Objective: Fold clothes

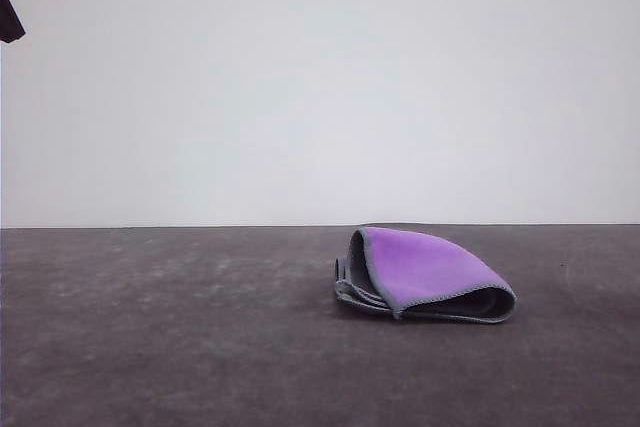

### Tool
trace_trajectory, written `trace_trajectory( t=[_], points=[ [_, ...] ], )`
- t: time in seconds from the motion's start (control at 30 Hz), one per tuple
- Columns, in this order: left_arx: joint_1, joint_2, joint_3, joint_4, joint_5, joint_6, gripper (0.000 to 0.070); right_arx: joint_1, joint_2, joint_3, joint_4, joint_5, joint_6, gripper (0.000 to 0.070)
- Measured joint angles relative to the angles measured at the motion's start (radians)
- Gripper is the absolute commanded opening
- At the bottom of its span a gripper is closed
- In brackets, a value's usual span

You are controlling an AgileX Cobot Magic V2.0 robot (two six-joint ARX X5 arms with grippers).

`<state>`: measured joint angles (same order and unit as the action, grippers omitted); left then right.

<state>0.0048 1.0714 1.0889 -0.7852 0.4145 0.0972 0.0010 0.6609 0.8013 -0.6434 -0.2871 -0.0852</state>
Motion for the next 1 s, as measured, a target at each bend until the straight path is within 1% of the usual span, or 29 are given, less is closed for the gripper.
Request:
trace_trajectory(
  t=[0.13,0.23,0.6,0.7,0.77,0.83,0.97,1.0],
  points=[
    [0.000,0.000,0.000,-0.010,0.000,-0.068,0.0012,0.000,0.000,0.000,0.003,0.000,0.012,0.0010],
    [0.000,0.000,0.000,-0.007,0.000,-0.091,0.0012,0.000,0.000,0.000,0.006,0.000,0.014,0.0010],
    [-0.001,-0.002,0.000,-0.005,0.000,-0.102,0.0012,0.000,0.000,0.000,0.006,0.000,0.015,0.0010],
    [-0.003,-0.034,-0.006,-0.003,-0.011,-0.085,0.0012,0.000,0.000,0.000,0.006,0.000,0.015,0.0010],
    [-0.007,-0.096,-0.038,0.017,-0.044,-0.074,0.0012,0.000,0.000,0.000,0.006,0.000,0.015,0.0010],
    [-0.008,-0.164,-0.100,0.073,-0.108,-0.082,0.0012,0.000,0.000,0.000,0.006,0.000,0.015,0.0010],
    [-0.007,-0.310,-0.313,0.249,-0.279,-0.132,0.0012,0.000,0.000,0.000,0.006,0.000,0.015,0.0010],
    [-0.005,-0.348,-0.379,0.293,-0.292,-0.141,0.0012,0.000,0.000,0.000,0.006,0.000,0.015,0.0010]
  ],
)
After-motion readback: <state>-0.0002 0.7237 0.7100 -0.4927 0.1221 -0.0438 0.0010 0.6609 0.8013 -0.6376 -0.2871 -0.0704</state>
